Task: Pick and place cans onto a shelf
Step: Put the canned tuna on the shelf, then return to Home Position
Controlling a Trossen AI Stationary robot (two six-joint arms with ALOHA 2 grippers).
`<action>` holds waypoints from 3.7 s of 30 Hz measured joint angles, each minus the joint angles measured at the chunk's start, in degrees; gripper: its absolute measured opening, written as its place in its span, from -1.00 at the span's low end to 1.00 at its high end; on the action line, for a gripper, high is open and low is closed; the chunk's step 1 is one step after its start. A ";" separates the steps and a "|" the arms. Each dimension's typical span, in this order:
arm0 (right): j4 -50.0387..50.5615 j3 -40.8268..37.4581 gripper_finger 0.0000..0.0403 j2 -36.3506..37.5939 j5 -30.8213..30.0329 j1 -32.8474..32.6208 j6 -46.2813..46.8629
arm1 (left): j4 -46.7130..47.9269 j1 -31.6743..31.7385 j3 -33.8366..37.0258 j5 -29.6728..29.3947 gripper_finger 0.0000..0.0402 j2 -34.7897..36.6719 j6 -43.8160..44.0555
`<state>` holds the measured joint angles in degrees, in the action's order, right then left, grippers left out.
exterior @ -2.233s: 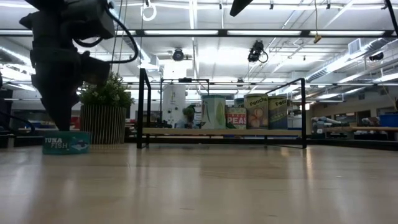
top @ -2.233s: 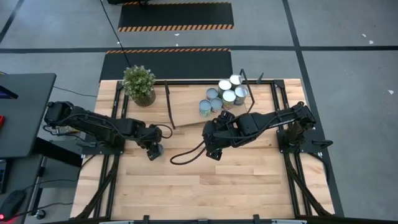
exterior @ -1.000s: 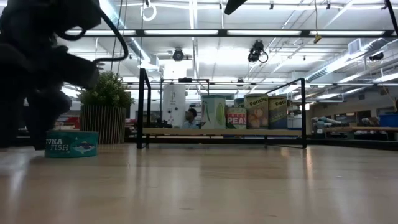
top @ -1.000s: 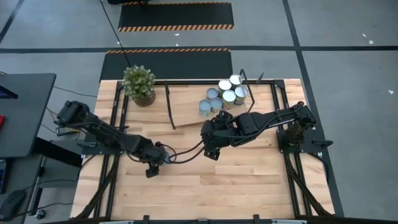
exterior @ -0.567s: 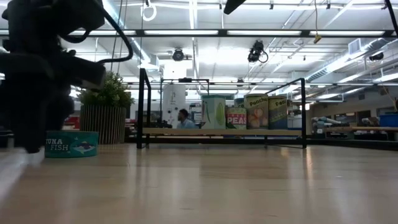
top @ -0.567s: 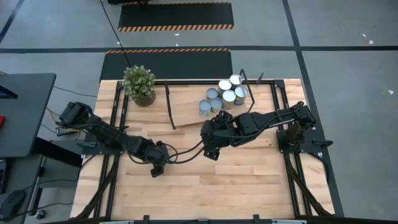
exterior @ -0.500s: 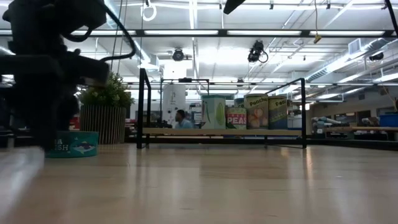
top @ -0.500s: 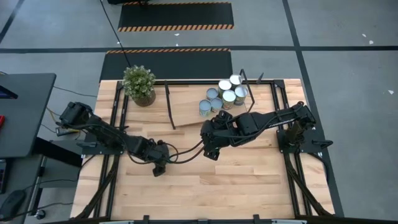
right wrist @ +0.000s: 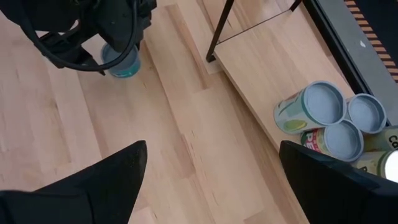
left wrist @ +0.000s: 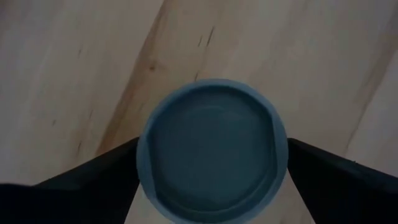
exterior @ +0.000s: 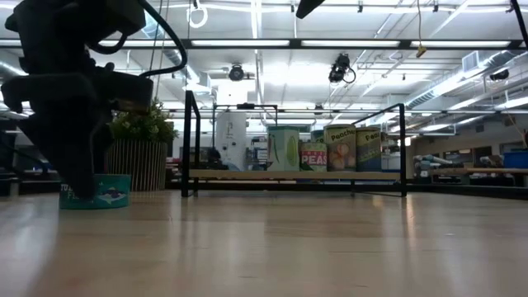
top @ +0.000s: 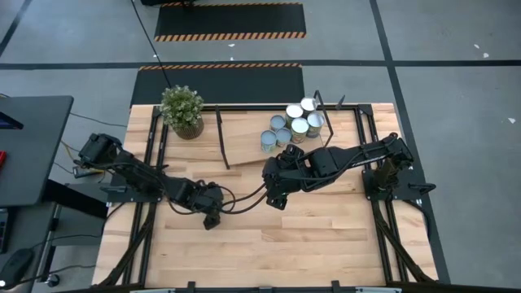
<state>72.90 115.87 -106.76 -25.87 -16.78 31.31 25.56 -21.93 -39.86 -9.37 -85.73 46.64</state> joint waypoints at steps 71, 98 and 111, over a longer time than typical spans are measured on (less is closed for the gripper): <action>-7.22 -34.76 0.86 34.01 -10.04 6.81 -3.22 | 13.62 38.20 -41.48 2.37 0.45 -23.31 -46.40; -9.92 -34.73 0.86 33.92 -7.27 9.02 -2.31 | 15.50 38.00 -43.33 2.22 0.98 -25.25 -44.36; -2.76 -34.69 0.86 35.32 0.47 23.60 -2.24 | 30.59 35.85 -55.84 2.82 0.89 -24.40 -39.82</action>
<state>70.14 81.19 -71.44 -25.39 6.82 29.07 56.15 13.92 -95.69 -6.54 -110.14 6.81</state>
